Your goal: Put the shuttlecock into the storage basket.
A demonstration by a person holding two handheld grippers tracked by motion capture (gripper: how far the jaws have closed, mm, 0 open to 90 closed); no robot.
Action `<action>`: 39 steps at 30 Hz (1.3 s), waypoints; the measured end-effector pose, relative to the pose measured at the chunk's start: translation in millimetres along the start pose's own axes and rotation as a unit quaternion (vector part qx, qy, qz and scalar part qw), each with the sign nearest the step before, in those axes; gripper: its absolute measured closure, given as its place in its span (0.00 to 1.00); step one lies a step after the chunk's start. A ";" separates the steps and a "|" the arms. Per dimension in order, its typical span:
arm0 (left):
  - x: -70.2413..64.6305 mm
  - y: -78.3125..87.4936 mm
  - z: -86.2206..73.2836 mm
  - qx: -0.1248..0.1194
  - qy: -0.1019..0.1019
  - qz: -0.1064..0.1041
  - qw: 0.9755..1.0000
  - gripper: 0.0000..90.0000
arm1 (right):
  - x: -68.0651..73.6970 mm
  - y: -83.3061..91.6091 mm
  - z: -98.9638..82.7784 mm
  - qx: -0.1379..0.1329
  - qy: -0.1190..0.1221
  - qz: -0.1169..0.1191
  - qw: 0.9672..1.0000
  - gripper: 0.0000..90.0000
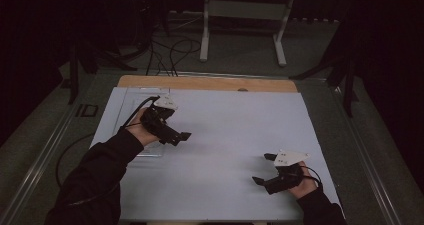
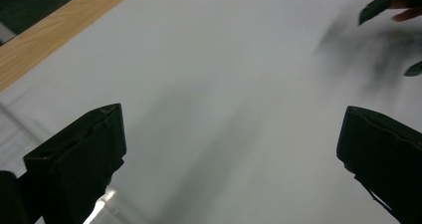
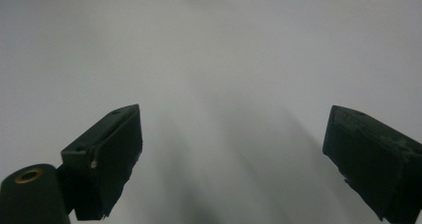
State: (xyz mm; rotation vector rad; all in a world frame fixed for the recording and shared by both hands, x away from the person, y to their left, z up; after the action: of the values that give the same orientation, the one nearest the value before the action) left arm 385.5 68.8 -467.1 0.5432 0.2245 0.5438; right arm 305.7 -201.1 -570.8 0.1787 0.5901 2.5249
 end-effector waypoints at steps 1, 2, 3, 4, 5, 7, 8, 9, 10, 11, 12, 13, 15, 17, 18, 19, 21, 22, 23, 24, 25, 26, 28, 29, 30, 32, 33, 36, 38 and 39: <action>-2.0 -1.1 0.9 -0.003 -0.004 -0.004 1.000 0.00 | 0.2 0.1 0.1 0.000 -0.001 0.000 1.000 0.10; -4.5 -2.4 1.6 -0.004 -0.008 -0.009 1.000 0.00 | 0.4 0.2 0.2 0.000 0.000 0.001 1.000 0.10; -7.7 -4.3 2.4 -0.006 -0.010 -0.013 1.000 0.00 | 0.7 0.1 0.3 0.000 -0.001 0.001 1.000 0.10; -9.4 -5.4 2.8 -0.007 -0.011 -0.016 1.000 0.00 | 0.6 -0.2 0.1 0.000 0.001 0.001 1.000 0.10; -12.5 -7.5 3.0 -0.008 -0.013 -0.021 1.000 0.00 | 1.0 -0.5 0.1 0.000 0.000 0.002 1.000 0.10; -16.2 -10.5 2.5 -0.007 -0.015 -0.026 1.000 0.00 | 1.1 -0.8 0.0 0.000 0.001 0.003 1.000 0.10; -19.0 -12.9 2.0 -0.008 -0.015 -0.030 0.999 0.00 | 1.2 -0.8 0.1 0.000 0.001 0.003 1.000 0.10; -21.5 -14.6 1.4 -0.008 -0.015 -0.035 0.999 0.00 | 1.4 -0.6 0.3 -0.001 0.000 0.003 1.000 0.10; -23.2 -16.0 0.9 -0.009 -0.016 -0.037 0.999 0.00 | 1.3 -0.5 0.2 0.000 0.001 0.003 1.000 0.10; -25.8 -18.1 -0.2 -0.008 -0.018 -0.038 0.999 0.00 | 1.2 -0.5 0.1 0.000 0.001 0.003 1.000 0.10; -27.8 -19.7 -0.8 -0.010 -0.021 -0.041 0.999 0.00 | 1.3 -0.4 0.0 -0.001 0.000 0.003 1.000 0.10; -29.4 -20.8 -1.2 -0.012 -0.022 -0.043 0.999 0.00 | 1.4 -0.5 -0.2 0.000 -0.001 0.004 1.000 0.10; -34.5 -23.8 -3.4 -0.012 -0.024 -0.048 0.998 0.00 | 1.4 -0.7 -0.5 0.001 -0.001 0.004 1.000 0.10; -39.0 -25.8 -5.8 -0.011 -0.027 -0.055 0.998 0.00 | 1.8 -0.9 -0.5 0.001 0.001 0.005 1.000 0.10; -41.2 -26.9 -7.0 -0.012 -0.029 -0.057 0.998 0.00 | 1.9 -1.0 -0.7 0.001 0.000 0.005 1.000 0.10; -42.5 -27.4 -8.3 -0.009 -0.031 -0.058 0.998 0.00 | 2.1 -0.9 -0.8 0.001 -0.001 0.006 1.000 0.10; -46.0 -29.1 -11.3 -0.007 -0.034 -0.062 0.997 0.00 | 1.9 -0.9 -0.7 0.001 -0.001 0.006 1.000 0.10; -47.1 -29.6 -12.5 -0.006 -0.034 -0.063 0.997 0.00 | 2.0 -1.1 -0.4 0.000 -0.001 0.006 1.000 0.10; -48.6 -30.7 -14.7 -0.005 -0.039 -0.065 0.997 0.00 | 2.1 -1.1 -0.1 0.000 -0.001 0.006 1.000 0.10; -50.3 -31.3 -16.9 -0.003 -0.046 -0.068 0.997 0.00 | 2.3 -1.1 0.0 0.000 0.000 0.005 1.000 0.10; -51.7 -32.1 -18.8 -0.001 -0.047 -0.070 0.996 0.00 | 2.4 -1.1 0.2 -0.001 0.000 0.006 1.000 0.10; -53.0 -32.8 -21.8 0.006 -0.047 -0.072 0.996 0.00 | 2.4 -1.1 0.3 -0.001 0.000 0.006 1.000 0.10; -55.5 -33.2 -25.3 0.009 -0.047 -0.078 0.996 0.00 | 2.4 -1.2 0.0 -0.001 0.000 0.006 1.000 0.10; -56.1 -33.6 -27.6 0.010 -0.048 -0.077 0.996 0.00 | 2.3 -1.2 -0.1 -0.001 0.000 0.006 1.000 0.10; -56.7 -33.4 -29.6 0.013 -0.048 -0.079 0.996 0.00 | 2.3 -1.2 -0.4 0.000 -0.001 0.006 1.000 0.10; -57.9 -33.1 -32.1 0.013 -0.049 -0.080 0.995 0.00 | 2.1 -1.2 -0.6 0.000 -0.002 0.007 1.000 0.10; -58.5 -32.7 -34.4 0.015 -0.048 -0.081 0.995 0.00 | 2.1 -1.3 -0.5 -0.001 -0.002 0.007 1.000 0.10; -60.6 -32.3 -39.6 0.017 -0.049 -0.084 0.995 0.00 | 2.7 -1.6 0.0 -0.002 -0.001 0.007 1.000 0.10; -62.9 -31.9 -44.6 0.020 -0.049 -0.089 0.995 0.00 | 3.1 -1.6 -0.5 0.001 -0.001 0.007 1.000 0.10; -63.5 -31.5 -46.9 0.022 -0.050 -0.090 0.994 0.00 | 3.3 -1.7 -0.5 0.000 -0.002 0.008 1.000 0.10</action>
State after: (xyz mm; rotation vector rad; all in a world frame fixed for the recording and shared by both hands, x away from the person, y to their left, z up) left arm 329.9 31.6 -519.6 0.5859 0.1890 0.3374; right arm 303.6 -198.3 -572.0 0.1902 0.5894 2.5383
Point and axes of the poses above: each handheld gripper's, and its own axes: y roughly backward along the jaws, z roughly out of its top, x roughly to its left, the point moved 10 cm from there along -y, roughly forward along the jaws, and after that the axes turned 13 degrees about -x, right-handed, at the moved point
